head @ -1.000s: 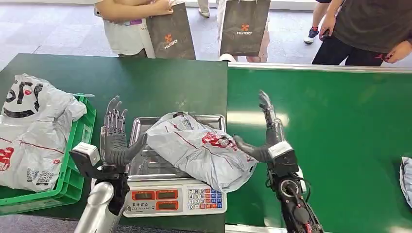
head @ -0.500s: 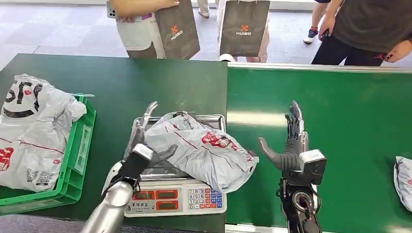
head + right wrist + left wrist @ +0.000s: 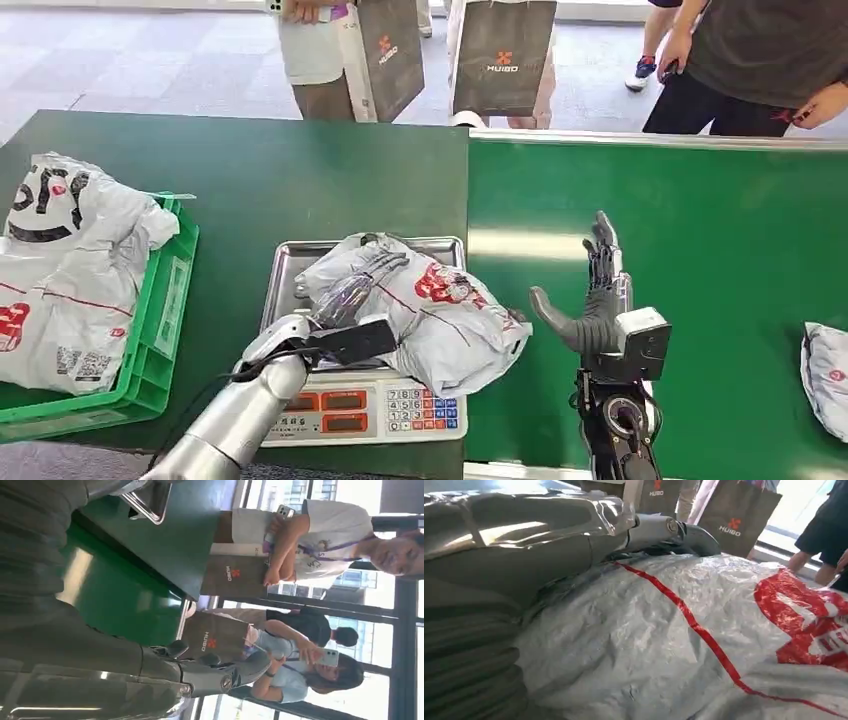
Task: Moved the parcel from conveyor to table for the left to box.
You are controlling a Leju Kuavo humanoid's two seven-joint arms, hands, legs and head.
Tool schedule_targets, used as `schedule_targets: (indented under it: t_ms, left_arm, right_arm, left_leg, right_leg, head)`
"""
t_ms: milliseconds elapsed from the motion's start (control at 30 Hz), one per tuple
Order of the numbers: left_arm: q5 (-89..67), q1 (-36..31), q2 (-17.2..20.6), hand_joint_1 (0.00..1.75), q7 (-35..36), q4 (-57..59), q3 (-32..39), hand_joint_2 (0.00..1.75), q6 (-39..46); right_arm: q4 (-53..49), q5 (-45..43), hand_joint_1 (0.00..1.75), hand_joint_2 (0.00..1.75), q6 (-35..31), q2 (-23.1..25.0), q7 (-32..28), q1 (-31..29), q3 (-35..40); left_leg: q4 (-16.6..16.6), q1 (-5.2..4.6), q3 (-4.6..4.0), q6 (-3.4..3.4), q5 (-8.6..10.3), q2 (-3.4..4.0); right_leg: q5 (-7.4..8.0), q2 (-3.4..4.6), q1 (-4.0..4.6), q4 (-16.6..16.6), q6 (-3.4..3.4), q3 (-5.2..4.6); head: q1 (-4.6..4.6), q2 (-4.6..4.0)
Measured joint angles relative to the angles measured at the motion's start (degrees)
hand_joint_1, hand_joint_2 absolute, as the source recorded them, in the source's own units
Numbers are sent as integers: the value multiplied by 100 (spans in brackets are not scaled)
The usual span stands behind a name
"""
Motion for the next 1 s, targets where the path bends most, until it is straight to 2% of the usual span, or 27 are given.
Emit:
schedule_targets:
  t_ms: [567,600,633,667,700,767,1000]
  left_arm:
    - [-136,-346,-9,0,55,489,-100,175,-291]
    - [-157,-385,-11,16,55,540,-105,175,-330]
    - [-157,-422,-13,140,55,588,-111,175,-361]
    - [-155,-452,-17,159,53,636,-120,175,-369]
    - [-155,-467,-17,169,39,677,-133,175,-369]
    - [-155,-470,-17,175,-30,717,-148,175,-350]
    - [-35,-376,-7,175,-448,673,-170,175,78]
  right_arm:
    - [0,46,0,175,24,35,37,3,-87]
    - [0,48,0,175,24,39,39,5,-92]
    - [0,48,0,175,24,42,42,8,-94]
    - [0,48,0,175,24,46,42,16,-96]
    - [-2,50,0,175,24,48,44,28,-98]
    - [-13,57,0,175,24,48,67,64,-105]
    - [-109,101,0,175,24,79,94,193,-140]
  left_leg:
    - [0,0,48,1,2,-17]
    - [0,0,51,1,2,-24]
    - [0,-1,54,2,2,-31]
    - [-1,-1,58,2,2,-34]
    - [-1,-1,61,2,2,-35]
    - [-1,-1,63,3,2,-37]
    - [-2,-1,67,3,7,-35]
  right_leg:
    - [0,-17,-1,-1,0,53]
    - [-1,-25,-1,-1,0,58]
    - [-2,-31,-1,-2,0,63]
    - [-3,-36,-1,-2,1,69]
    - [-3,-38,-1,-2,1,73]
    - [-3,-40,-1,-2,1,78]
    - [-1,-38,-1,-2,0,78]
  head:
    - [0,0]
    - [-2,0]
    - [0,0]
    - [-2,0]
    - [0,0]
    - [0,0]
    - [0,0]
